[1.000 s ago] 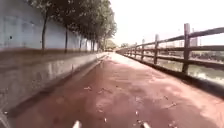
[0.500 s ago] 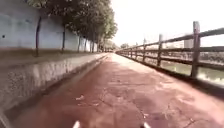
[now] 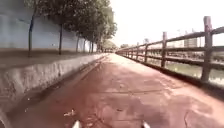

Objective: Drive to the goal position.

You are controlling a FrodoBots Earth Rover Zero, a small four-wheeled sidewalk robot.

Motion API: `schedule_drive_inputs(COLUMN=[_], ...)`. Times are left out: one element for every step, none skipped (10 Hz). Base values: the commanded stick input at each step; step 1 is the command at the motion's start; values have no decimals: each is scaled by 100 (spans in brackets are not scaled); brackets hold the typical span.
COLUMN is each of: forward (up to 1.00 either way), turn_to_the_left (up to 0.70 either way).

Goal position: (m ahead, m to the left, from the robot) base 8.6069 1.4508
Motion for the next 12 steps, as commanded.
schedule_drive_inputs(forward=[70, 70, 70, 70, 70, 70, 70, 70, 70, 70, 70, 70], turn_to_the_left=[0, 0, 0, 0, 0, 0, 0, 0, 0, 0, 0, 0])
